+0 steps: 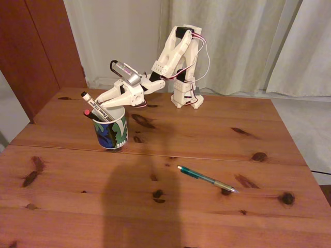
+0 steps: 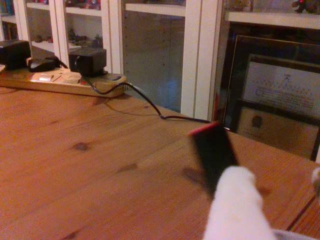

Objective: Clean up the desk and place the pens and markers into the cup

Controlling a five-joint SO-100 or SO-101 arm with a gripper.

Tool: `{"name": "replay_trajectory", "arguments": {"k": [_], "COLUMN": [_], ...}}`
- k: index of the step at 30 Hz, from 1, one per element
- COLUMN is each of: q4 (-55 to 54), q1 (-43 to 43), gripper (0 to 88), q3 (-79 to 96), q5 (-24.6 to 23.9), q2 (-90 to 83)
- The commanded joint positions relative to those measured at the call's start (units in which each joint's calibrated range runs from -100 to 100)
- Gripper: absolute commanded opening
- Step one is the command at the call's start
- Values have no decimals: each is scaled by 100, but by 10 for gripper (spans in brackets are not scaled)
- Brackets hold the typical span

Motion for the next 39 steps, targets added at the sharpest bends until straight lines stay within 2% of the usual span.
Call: {"name": "replay_trajectory", "arguments": {"k": [1,6,8,14,17,23,28,39], "q4": [-85,1,457,3365,4775,6642,7330,7769], "q1": [-52,-422,-655,-1355,-1637,-2296,-2706,-3470], "gripper": [117,116,115,115,115,115,115,123], "q3": [-117,-477,-793,-2236,-2741,-2975,-2984,-2912], "q5": [17,-4,1,59,300,734,1085,1803], "q2": [-100,-100,-100,-480,-654,-944,-1043,-737]}}
